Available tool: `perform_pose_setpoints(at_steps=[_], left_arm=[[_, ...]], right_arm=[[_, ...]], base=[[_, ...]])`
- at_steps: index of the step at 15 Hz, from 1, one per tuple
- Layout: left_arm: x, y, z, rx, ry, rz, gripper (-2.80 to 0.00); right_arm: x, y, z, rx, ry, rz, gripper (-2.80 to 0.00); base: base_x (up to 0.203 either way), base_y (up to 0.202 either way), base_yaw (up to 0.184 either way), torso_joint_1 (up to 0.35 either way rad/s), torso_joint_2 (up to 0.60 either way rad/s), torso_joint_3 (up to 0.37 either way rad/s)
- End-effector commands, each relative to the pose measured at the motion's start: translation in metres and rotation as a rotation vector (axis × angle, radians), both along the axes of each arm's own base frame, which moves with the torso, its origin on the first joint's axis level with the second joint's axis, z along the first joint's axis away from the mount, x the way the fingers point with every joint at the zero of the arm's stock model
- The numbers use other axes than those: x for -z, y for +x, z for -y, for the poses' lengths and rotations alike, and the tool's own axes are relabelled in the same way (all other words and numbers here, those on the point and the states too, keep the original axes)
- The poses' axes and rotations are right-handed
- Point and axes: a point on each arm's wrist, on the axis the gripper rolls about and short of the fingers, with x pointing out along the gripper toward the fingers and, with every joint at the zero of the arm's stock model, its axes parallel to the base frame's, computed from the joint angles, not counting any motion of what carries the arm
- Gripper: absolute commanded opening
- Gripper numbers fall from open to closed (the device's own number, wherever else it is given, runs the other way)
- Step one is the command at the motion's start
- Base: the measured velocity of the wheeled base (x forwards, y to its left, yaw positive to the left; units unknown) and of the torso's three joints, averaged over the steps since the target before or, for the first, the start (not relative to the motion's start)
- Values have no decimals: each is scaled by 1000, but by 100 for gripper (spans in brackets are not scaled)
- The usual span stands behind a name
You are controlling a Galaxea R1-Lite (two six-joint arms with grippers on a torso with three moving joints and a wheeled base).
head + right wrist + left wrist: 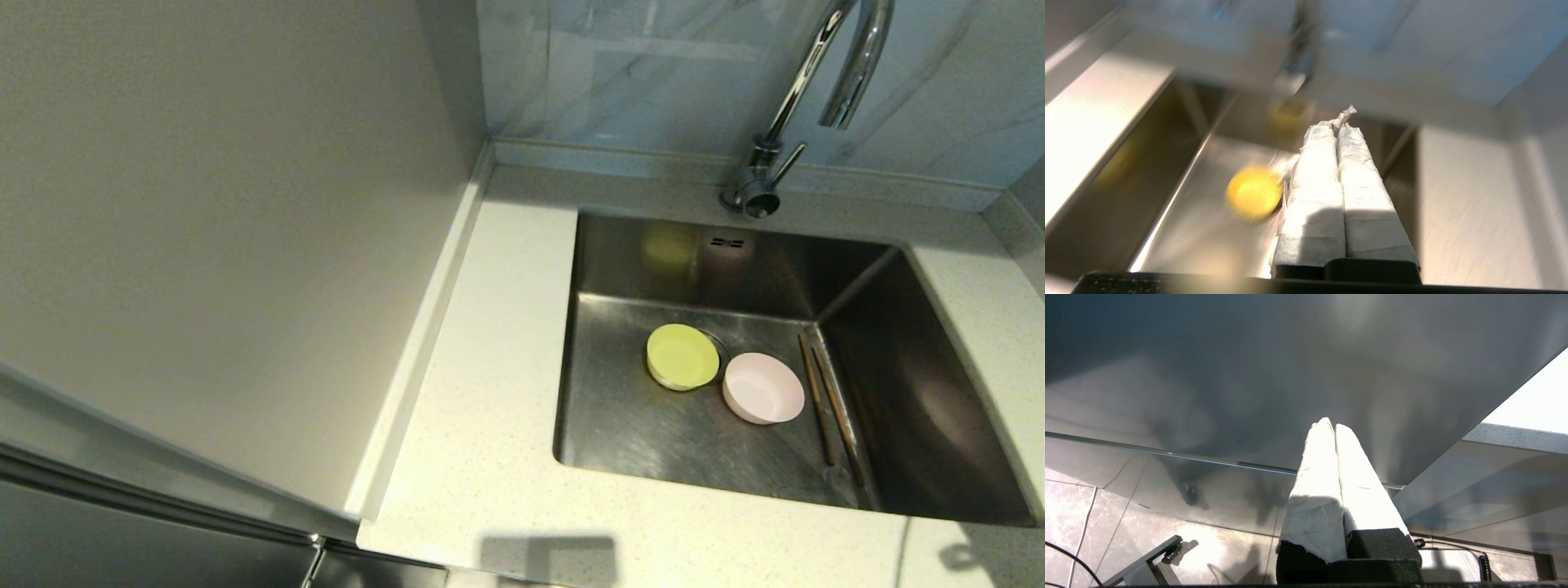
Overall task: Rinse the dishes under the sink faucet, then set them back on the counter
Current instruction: Put a bowl back to the table from the sink
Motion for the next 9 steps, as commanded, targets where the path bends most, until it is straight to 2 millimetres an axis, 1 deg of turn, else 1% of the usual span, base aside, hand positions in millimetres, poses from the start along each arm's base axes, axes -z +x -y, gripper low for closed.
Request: perform_pose_setpoints(at_steps=[1, 6, 7, 8, 9], left_arm=[[0, 0, 0, 0, -1, 3, -280], [0, 0, 0, 0, -1, 3, -280], [0, 0, 0, 0, -1, 3, -280], [0, 0, 0, 0, -1, 3, -280], [0, 0, 0, 0, -1, 3, -280]], right_arm=[[32, -48, -15, -46, -32, 48, -280], [94, -100, -24, -79, -36, -38, -280], [106, -103, -24, -73, -41, -70, -280], [118, -100, -23, -45, -41, -117, -280], [124, -98, -22, -33, -41, -141, -280]], base=[[0, 0, 0, 0, 0, 0], [0, 0, 0, 0, 0, 0], [0, 0, 0, 0, 0, 0], [0, 0, 0, 0, 0, 0], [0, 0, 0, 0, 0, 0]])
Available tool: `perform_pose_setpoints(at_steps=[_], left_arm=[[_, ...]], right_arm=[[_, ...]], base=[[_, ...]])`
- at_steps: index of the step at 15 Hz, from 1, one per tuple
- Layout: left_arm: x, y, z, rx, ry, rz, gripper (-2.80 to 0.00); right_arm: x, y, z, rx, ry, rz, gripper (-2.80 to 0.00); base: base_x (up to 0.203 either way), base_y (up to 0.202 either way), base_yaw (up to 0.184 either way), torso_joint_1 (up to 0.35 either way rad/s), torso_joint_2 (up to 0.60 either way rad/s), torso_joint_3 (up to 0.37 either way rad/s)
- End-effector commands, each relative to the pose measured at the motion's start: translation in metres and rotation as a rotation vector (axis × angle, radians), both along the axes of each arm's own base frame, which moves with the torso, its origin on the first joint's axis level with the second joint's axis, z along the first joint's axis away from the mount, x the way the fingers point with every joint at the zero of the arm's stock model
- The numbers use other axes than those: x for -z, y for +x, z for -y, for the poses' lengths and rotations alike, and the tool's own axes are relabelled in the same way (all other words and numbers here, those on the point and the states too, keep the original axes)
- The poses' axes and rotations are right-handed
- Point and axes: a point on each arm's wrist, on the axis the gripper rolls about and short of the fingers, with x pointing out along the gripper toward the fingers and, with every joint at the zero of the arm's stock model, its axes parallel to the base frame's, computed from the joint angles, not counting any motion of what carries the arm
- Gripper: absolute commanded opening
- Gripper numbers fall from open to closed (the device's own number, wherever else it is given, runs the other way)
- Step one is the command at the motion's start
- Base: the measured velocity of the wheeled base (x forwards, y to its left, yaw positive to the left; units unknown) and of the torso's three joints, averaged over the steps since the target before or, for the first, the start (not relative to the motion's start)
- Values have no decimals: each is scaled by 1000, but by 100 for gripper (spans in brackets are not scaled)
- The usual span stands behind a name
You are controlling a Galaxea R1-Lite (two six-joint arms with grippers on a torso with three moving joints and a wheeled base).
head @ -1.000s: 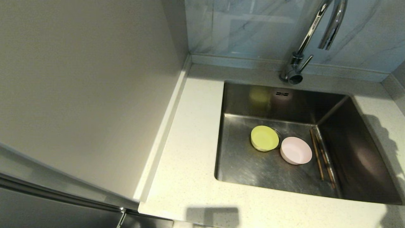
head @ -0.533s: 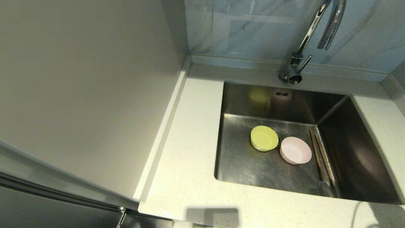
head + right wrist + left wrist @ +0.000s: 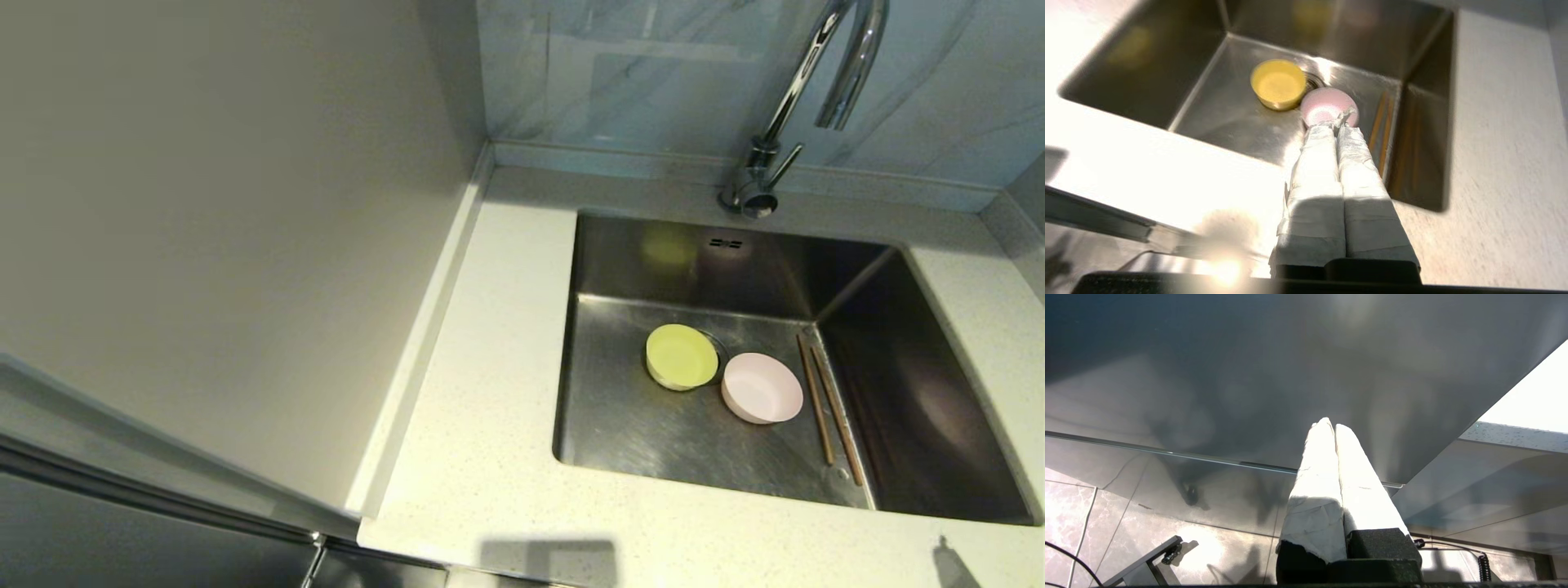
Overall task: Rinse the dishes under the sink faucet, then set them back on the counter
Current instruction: Put a bowl back to the table from the sink
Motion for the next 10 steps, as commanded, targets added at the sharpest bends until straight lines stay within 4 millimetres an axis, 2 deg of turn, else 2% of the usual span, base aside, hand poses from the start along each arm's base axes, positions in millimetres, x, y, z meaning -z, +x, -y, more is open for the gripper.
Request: perform_pose_setpoints(at_steps=[1, 3, 6, 8, 10], left_arm=[[0, 0, 0, -1, 0, 3, -280], [0, 0, 0, -1, 0, 3, -280], [0, 0, 0, -1, 0, 3, -280], [0, 0, 0, -1, 0, 3, -280], [0, 0, 0, -1, 0, 3, -280]], right_arm=[[12, -5, 0, -19, -3, 6, -280], [24, -12, 1, -32, -9, 30, -280], [64, -19, 2, -25, -38, 23, -280], [75, -23, 2, -21, -41, 8, -280], [77, -26, 2, -7, -19, -14, -280]], base=[[0, 0, 0, 0, 0, 0], [0, 0, 0, 0, 0, 0], [0, 0, 0, 0, 0, 0], [0, 0, 0, 0, 0, 0], [0, 0, 0, 0, 0, 0]])
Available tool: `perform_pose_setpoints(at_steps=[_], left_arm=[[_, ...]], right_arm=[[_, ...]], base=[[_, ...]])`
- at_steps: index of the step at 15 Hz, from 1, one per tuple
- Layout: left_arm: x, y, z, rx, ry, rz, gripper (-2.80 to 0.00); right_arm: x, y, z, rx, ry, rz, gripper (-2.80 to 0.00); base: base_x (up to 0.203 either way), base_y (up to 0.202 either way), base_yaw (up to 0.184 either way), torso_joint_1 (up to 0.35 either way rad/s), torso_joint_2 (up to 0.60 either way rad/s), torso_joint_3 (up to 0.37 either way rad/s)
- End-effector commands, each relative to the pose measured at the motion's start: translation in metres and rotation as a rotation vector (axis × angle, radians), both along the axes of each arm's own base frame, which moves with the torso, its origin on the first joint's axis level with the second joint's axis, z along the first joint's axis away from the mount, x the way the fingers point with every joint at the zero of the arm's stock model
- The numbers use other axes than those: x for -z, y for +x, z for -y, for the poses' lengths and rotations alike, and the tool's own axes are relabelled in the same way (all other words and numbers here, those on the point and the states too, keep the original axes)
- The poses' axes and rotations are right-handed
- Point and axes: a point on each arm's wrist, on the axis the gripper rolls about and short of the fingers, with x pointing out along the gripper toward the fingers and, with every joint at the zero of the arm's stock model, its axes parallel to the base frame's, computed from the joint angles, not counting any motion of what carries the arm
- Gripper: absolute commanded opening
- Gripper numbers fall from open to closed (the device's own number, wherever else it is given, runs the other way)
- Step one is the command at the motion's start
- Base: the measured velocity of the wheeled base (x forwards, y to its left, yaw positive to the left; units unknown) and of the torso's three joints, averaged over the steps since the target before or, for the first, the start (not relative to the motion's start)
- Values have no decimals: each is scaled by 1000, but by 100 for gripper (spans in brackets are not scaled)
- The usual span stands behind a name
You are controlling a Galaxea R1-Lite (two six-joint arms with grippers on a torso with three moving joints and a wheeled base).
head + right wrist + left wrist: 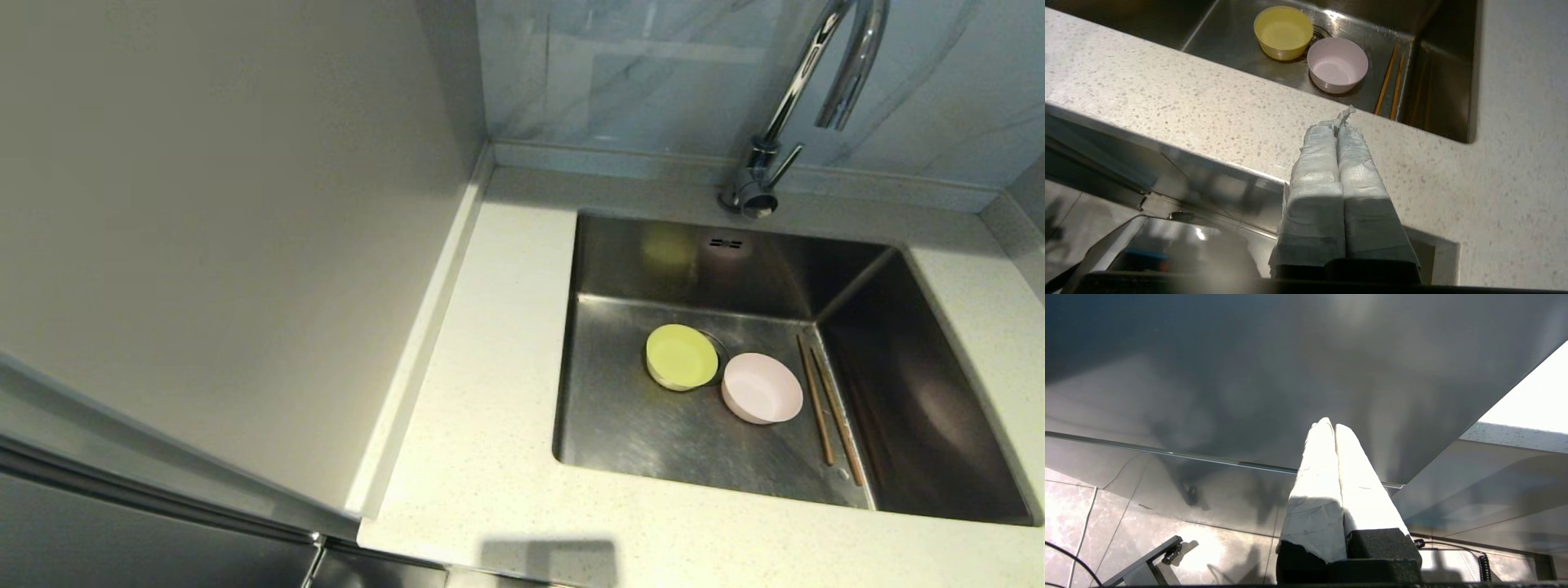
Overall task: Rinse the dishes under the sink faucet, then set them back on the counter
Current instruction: Put a bowl back to the table from the sink
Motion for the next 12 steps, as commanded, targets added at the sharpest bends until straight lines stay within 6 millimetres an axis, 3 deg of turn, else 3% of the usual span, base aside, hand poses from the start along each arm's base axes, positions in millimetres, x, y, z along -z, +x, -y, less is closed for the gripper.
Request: perform_pose_setpoints(at_steps=[1, 12], left_arm=[[0, 0, 0, 0, 0, 3, -280], [0, 0, 0, 0, 0, 3, -280]], right_arm=[[5, -2, 1, 25, 16, 13, -280], [8, -1, 2, 78, 142, 0, -280]], base=[[0, 0, 0, 0, 0, 0], [0, 0, 0, 0, 0, 0]])
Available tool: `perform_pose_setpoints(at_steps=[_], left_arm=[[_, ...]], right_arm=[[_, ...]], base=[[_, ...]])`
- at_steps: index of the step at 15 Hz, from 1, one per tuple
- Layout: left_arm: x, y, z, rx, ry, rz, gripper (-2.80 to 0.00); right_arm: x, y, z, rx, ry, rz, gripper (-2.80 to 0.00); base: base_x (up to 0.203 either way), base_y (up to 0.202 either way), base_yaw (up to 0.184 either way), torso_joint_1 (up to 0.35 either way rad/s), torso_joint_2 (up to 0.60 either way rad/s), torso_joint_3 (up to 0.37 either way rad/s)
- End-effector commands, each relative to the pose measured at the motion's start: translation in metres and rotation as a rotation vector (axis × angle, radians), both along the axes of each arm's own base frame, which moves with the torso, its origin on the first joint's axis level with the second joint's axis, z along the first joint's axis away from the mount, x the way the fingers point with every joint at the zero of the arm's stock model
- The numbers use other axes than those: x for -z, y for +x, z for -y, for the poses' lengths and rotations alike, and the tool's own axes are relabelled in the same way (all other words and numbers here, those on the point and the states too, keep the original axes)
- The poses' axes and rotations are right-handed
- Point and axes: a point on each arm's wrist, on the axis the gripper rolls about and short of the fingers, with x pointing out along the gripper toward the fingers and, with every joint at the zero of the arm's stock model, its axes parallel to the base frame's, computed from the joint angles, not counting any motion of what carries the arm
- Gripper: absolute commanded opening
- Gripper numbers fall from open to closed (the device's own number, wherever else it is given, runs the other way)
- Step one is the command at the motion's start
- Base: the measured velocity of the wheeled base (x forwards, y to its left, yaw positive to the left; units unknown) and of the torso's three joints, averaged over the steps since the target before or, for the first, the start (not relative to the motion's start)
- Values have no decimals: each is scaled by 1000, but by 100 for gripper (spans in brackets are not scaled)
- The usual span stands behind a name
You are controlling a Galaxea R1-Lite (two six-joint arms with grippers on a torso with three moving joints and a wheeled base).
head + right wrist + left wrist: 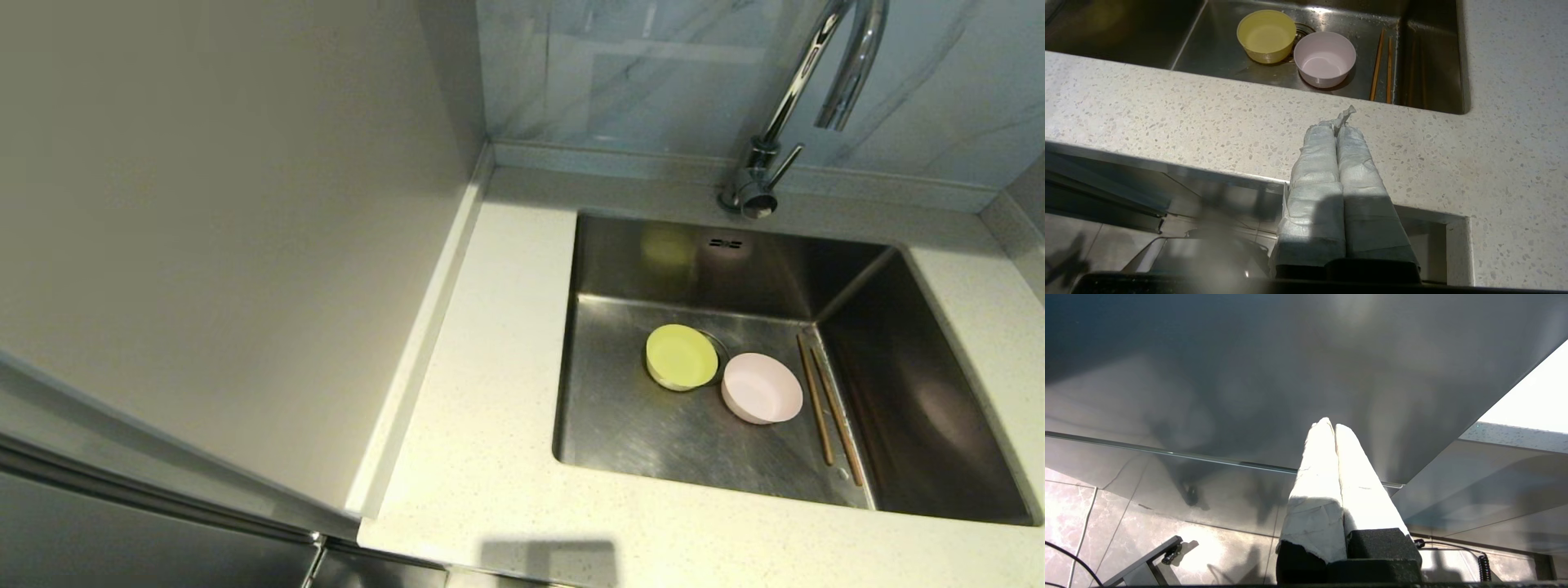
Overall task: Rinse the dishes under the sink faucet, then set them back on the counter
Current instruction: Put a bowl back to the table from the sink
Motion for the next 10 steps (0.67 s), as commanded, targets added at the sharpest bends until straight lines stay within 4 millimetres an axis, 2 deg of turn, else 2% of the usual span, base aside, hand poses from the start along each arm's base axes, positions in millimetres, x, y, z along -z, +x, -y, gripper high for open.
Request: perform_pose_setpoints(at_steps=[1, 10], left_arm=[[0, 0, 0, 0, 0, 4, -280], [0, 0, 0, 0, 0, 4, -280]], right_arm=[[0, 0, 0, 0, 1, -5, -280], [0, 0, 0, 0, 1, -5, -280]], base=[[0, 0, 0, 0, 0, 0], [0, 0, 0, 0, 0, 0]])
